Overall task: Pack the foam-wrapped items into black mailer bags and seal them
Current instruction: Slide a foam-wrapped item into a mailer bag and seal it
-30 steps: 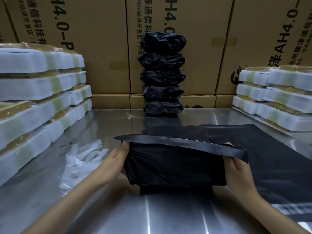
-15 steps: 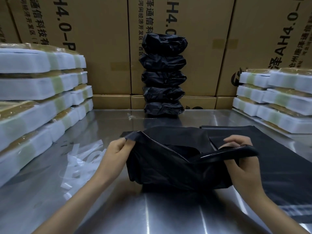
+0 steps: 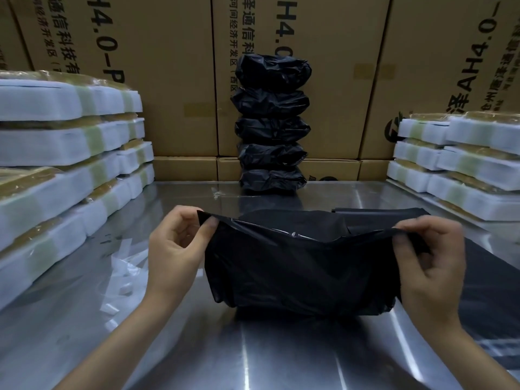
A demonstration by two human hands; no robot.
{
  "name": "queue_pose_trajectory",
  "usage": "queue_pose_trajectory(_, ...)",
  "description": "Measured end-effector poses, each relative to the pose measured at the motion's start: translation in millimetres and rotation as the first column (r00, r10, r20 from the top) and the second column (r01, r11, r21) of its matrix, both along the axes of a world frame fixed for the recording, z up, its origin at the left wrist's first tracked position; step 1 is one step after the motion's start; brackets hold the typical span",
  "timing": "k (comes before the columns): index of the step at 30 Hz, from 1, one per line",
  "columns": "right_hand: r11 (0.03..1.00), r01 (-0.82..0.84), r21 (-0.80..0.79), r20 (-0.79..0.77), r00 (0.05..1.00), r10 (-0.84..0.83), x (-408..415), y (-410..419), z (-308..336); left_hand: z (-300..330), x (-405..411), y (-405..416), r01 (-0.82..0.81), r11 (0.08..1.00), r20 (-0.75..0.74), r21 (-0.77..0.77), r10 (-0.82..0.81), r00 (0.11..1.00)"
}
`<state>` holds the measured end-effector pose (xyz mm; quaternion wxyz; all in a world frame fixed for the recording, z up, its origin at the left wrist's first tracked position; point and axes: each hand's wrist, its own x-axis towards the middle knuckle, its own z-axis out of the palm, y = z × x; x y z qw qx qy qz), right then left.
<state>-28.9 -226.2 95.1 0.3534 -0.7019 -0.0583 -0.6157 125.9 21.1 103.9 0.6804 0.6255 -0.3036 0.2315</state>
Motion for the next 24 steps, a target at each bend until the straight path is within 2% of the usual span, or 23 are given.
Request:
queue_pose_trajectory(4, 0.994, 0.101, 0.037, -0.014, 0.995, -0.100, 3, -3, 4, 1, 2, 0, 0.024, 1.000, -0.044, -0.014, -0.024, 0.999)
queue_pose_trajectory(8, 0.981, 0.113, 0.160, -0.094, 0.991, -0.099, 12, -13, 4, 4, 10, -3, 0.051, 0.999, -0.105, 0.013, -0.050, 0.993)
queue_pose_trajectory(14, 0.940, 0.204, 0.275, -0.328, 0.939, -0.107, 38, -34, -1, -5, 44, -26, 0.042, 0.990, -0.373, 0.132, 0.010, 0.928)
queue_pose_trajectory(17, 0.906, 0.280, 0.318, -0.480, 0.871, -0.101, 53, -43, -14, -17, 56, -40, -0.001, 0.974, -0.440, 0.226, 0.103, 0.892)
queue_pose_trajectory(21, 0.851, 0.347, 0.393, -0.629, 0.777, -0.026, 65, -57, -31, -28, 66, -55, -0.038, 0.913, -0.458, 0.406, 0.239, 0.856)
queue_pose_trajectory(24, 0.864, 0.400, 0.307, -0.766, 0.642, -0.025, 73, -61, -39, -34, 72, -62, -0.001, 0.856, -0.463, 0.516, 0.280, 0.841)
